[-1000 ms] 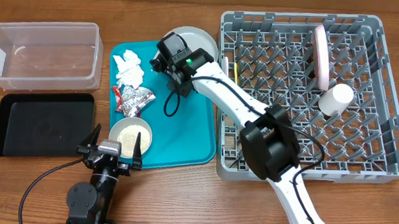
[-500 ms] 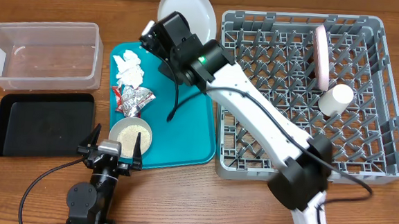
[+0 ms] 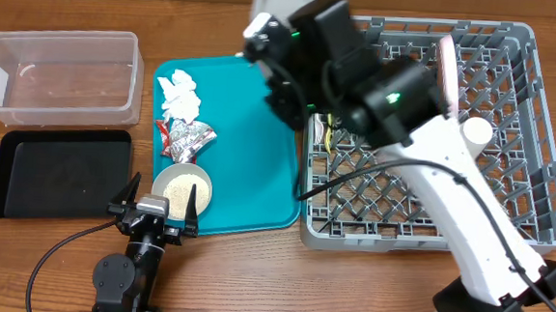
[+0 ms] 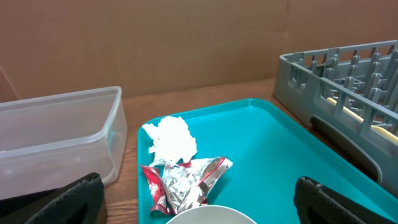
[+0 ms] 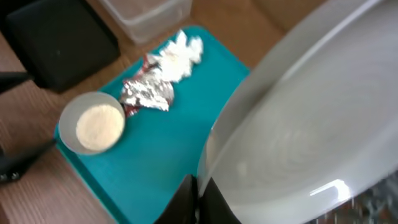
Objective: Sort waste into correct bins and load items into the dishwasher rack
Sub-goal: 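Grip the white plate rim and lift it toward the rack, then stand the white plate upright in the rack beside the pink plate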
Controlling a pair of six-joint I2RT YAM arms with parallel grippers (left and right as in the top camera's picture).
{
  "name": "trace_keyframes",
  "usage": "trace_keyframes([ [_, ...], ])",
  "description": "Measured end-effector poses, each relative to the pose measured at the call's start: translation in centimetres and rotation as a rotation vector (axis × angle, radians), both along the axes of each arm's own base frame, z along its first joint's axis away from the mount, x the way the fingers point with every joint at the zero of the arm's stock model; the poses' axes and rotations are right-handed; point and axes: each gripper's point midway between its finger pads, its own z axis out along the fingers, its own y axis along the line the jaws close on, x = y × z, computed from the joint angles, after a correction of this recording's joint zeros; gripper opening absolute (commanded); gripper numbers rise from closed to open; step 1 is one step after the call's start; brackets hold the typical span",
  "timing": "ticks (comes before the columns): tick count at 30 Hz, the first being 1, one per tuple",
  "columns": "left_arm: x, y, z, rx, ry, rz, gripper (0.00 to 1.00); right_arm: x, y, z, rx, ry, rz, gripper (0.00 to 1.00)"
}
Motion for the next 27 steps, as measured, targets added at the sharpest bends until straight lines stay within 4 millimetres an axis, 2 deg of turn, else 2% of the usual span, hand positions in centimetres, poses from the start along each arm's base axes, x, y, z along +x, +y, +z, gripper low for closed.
trace_keyframes([
  [3, 0.0, 0.0, 0.0, 0.000, 0.000, 0.000, 1.00, 1.2, -4.6, -0.9, 0.016, 0.097, -0.039, 0.04],
  [8, 0.0, 0.0, 0.0, 0.000, 0.000, 0.000, 1.00, 3.2, -11.8, -0.9, 0.098, 0.162, -0.100, 0.04],
  [13, 0.0, 0.0, 0.0, 0.000, 0.000, 0.000, 1.00, 4.1, -16.3, -1.2, 0.179, 0.186, -0.120, 0.04],
  [15, 0.0, 0.0, 0.0, 0.000, 0.000, 0.000, 1.00, 4.1, -16.9, -2.3, 0.199, 0.211, -0.104, 0.04],
  [17, 0.0, 0.0, 0.0, 0.000, 0.000, 0.000, 1.00, 4.0, -17.3, -5.0, 0.208, 0.264, -0.081, 0.04],
  [20, 0.0, 0.0, 0.0, 0.000, 0.000, 0.000, 1.00, 3.7, -18.0, -8.0, 0.203, 0.318, -0.062, 0.04],
  [23, 0.0, 0.0, 0.0, 0.000, 0.000, 0.000, 1.00, 3.4, -18.8, -9.2, 0.191, 0.325, -0.045, 0.04],
  [27, 0.0, 0.0, 0.0, 0.000, 0.000, 0.000, 1.00, 3.8, -19.6, -9.3, 0.184, 0.298, -0.038, 0.04],
])
